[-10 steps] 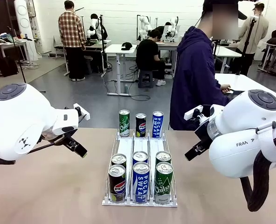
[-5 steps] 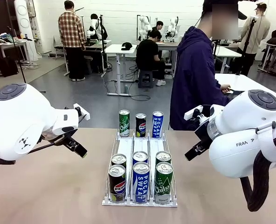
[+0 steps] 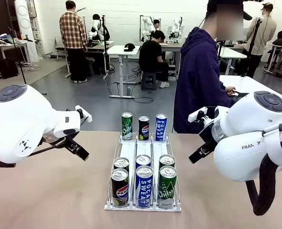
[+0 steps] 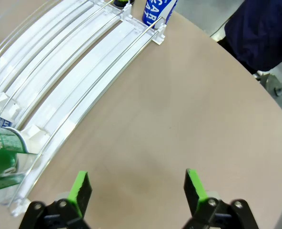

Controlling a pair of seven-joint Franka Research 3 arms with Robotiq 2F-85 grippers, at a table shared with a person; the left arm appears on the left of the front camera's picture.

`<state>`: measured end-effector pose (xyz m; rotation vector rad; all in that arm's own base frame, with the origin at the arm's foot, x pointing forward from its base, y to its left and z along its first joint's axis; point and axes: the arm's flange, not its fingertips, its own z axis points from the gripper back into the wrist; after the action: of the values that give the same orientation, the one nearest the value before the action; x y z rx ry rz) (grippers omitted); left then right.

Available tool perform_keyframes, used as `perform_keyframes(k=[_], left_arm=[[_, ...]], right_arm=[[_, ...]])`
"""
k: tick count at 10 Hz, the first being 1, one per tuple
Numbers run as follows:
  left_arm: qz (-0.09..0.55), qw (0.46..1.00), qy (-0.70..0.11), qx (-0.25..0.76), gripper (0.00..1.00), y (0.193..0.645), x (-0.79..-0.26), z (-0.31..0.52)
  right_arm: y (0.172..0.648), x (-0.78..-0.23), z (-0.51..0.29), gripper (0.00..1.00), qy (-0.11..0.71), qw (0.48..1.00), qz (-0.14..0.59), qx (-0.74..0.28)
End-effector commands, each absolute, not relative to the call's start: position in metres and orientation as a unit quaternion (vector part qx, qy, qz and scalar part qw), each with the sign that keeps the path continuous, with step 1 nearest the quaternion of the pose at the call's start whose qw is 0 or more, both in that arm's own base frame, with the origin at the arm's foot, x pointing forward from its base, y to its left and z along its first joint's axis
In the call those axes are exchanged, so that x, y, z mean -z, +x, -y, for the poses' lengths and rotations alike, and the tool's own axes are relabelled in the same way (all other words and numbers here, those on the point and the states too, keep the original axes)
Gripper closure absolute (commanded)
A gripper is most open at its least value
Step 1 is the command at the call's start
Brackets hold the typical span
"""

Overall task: Retrieve and hand over the desired beverage to the person.
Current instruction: Pick up a can of the same type that the person held from the Automatic Can Dispenser.

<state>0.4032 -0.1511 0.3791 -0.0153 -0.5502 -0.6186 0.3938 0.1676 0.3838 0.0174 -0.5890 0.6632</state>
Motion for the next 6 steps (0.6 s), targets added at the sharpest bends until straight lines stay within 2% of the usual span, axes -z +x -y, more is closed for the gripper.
perform_keyframes(k=[1, 4, 6], left_arm=[[0.269, 0.911, 0.026, 0.313, 0.0, 0.386, -0.436, 0.152], [0.291, 0.896, 0.047, 0.331, 0.0, 0.36, -0.543, 0.158], [0.315, 0.889, 0.07, 0.325, 0.0, 0.344, -0.584, 0.16]], right_arm=[[0.354, -0.444, -0.163, 0.0, -0.02, 0.897, 0.285, -0.337], [0.303, -0.557, -0.145, 0.0, -0.066, 0.882, 0.318, -0.342], [0.287, -0.598, -0.137, 0.0, -0.08, 0.88, 0.327, -0.334]])
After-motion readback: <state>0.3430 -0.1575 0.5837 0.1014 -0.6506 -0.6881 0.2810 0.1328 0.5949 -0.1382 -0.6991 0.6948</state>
